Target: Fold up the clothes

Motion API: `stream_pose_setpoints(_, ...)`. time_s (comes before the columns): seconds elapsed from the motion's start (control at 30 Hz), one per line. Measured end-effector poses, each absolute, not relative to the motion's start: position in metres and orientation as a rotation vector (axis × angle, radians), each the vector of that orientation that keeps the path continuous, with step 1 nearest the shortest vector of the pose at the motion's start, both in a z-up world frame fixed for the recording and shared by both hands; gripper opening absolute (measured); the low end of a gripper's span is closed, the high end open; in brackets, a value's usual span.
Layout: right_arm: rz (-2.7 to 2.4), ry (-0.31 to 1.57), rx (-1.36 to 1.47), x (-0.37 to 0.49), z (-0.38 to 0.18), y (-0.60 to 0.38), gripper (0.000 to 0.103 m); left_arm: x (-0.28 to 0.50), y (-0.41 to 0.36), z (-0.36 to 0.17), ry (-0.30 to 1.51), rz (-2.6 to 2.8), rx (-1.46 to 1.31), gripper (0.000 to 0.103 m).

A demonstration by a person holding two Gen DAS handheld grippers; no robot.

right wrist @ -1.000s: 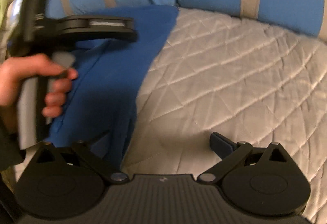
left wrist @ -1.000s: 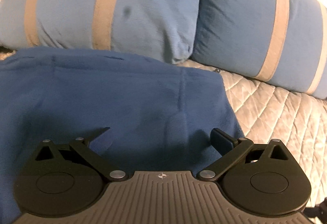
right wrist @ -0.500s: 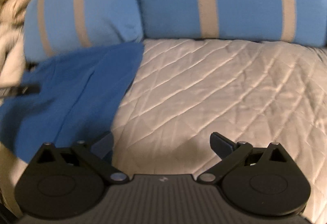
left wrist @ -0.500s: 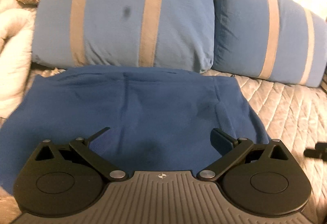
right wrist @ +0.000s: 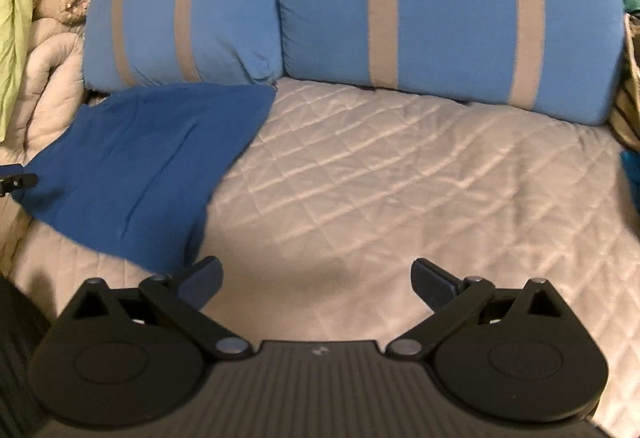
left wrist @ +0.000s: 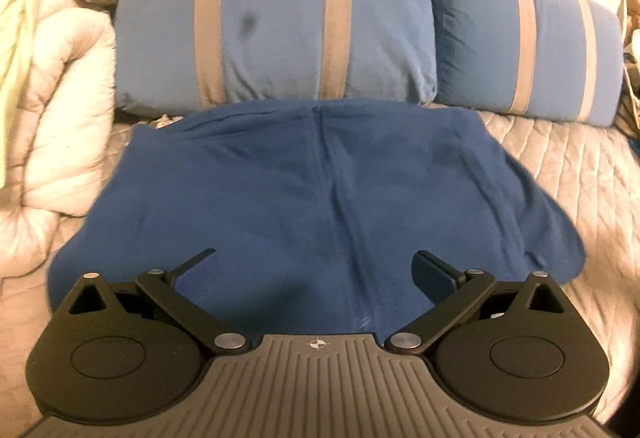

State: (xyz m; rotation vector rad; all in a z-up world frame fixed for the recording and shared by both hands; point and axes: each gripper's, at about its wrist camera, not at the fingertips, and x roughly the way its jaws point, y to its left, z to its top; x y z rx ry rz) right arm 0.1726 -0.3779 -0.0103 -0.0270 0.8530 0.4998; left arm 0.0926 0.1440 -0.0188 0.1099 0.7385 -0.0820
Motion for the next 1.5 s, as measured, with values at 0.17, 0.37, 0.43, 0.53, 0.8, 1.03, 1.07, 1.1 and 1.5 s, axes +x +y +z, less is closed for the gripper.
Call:
stream_pose_setpoints(0.17,0.463,0.836,-0.082,0.159,0.005,-0.437,0.103,0.080,0.173,-0.011,0.749,-0.081,0.131,0.103)
stream_pose_setpoints(0.37,0.334,0.838,-0.048,0.152,0.027,-0.509,0.103,0.073,0.210,0.013,0.755,-0.036,0.190,0.103)
stream_pose_setpoints(0.43,0.303,0.829,-0.016,0.151,0.039,-0.534,0.103,0.068,0.223,0.026,0.750,-0.023,0.196,0.103)
stream_pose_setpoints(0.53,0.256,0.798,-0.015,0.148,0.056,-0.565,0.103,0.057,0.242,0.046,0.732,-0.023,0.164,0.103)
stream_pose_setpoints(0.8,0.198,0.772,-0.104,0.127,0.093,-0.621,0.103,0.022,0.266,0.063,0.731,-0.041,0.075,0.103)
stream_pose_setpoints(1.03,0.250,0.825,-0.182,0.094,0.074,-0.643,0.103,-0.003,0.264,0.030,0.766,-0.092,0.043,0.103)
stream_pose_setpoints(1.07,0.255,0.834,-0.176,0.092,0.066,-0.643,0.103,-0.004,0.263,0.021,0.771,-0.094,0.027,0.103)
stream_pose_setpoints(1.1,0.259,0.843,-0.169,0.090,0.059,-0.643,0.103,-0.005,0.262,0.012,0.776,-0.093,0.012,0.103)
stream_pose_setpoints(1.5,0.301,0.945,-0.139,0.094,-0.044,-0.591,0.103,0.024,0.208,-0.092,0.886,-0.114,0.020,0.103)
